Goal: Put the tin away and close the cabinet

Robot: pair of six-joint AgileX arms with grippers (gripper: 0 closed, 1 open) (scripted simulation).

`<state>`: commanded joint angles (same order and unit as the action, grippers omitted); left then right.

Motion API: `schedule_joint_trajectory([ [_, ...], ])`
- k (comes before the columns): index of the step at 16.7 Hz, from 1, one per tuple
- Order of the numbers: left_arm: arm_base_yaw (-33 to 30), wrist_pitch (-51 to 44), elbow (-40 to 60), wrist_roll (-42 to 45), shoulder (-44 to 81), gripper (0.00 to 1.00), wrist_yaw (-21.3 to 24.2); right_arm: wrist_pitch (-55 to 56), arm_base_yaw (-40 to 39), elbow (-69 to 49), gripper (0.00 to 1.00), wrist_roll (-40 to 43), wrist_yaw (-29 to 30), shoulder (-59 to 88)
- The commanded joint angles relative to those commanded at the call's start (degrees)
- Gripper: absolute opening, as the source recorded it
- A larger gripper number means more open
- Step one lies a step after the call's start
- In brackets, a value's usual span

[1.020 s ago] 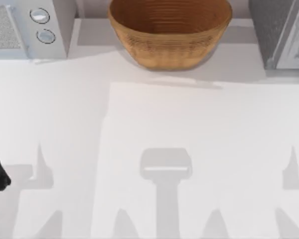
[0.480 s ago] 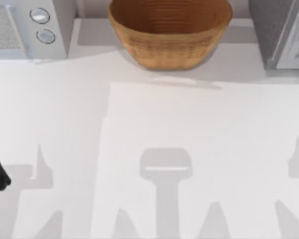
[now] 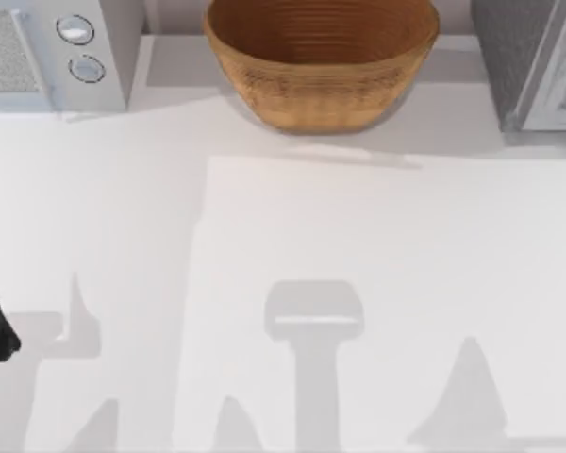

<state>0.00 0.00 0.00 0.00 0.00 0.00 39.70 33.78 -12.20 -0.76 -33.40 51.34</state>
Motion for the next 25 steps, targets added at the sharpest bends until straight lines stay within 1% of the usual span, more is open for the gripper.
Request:
schedule_joint_trajectory([
  [3, 0.0, 0.0, 0.0, 0.0, 0.0, 1.0, 0.0, 10.6, 9.0, -3.2, 1.0, -0.2, -8.9, 13.6],
  [6, 0.0, 0.0, 0.0, 0.0, 0.0, 1.0, 0.0, 19.6, 16.8, -6.0, 1.0, -0.4, -16.5, 25.3],
  [8, 0.0, 0.0, 0.0, 0.0, 0.0, 1.0, 0.0, 24.3, 20.8, -7.4, 1.0, -0.5, -20.4, 31.3],
  [10, 0.0, 0.0, 0.0, 0.0, 0.0, 1.0, 0.0, 27.5, 23.6, -8.4, 1.0, -0.5, -23.2, 35.5],
  [12, 0.0, 0.0, 0.0, 0.0, 0.0, 1.0, 0.0, 29.0, 24.9, -8.8, 1.0, -0.5, -24.5, 37.5],
  [19, 0.0, 0.0, 0.0, 0.0, 0.0, 1.0, 0.0, 28.4, 24.7, -9.1, 1.0, -0.5, -24.4, 37.3],
  [22, 0.0, 0.0, 0.0, 0.0, 0.0, 1.0, 0.0, 23.2, 24.8, -13.7, 1.0, -0.5, -24.5, 36.7],
  [25, 0.0, 0.0, 0.0, 0.0, 0.0, 1.0, 0.0, 13.9, 25.0, -21.8, 1.0, -0.5, -24.7, 35.6],
])
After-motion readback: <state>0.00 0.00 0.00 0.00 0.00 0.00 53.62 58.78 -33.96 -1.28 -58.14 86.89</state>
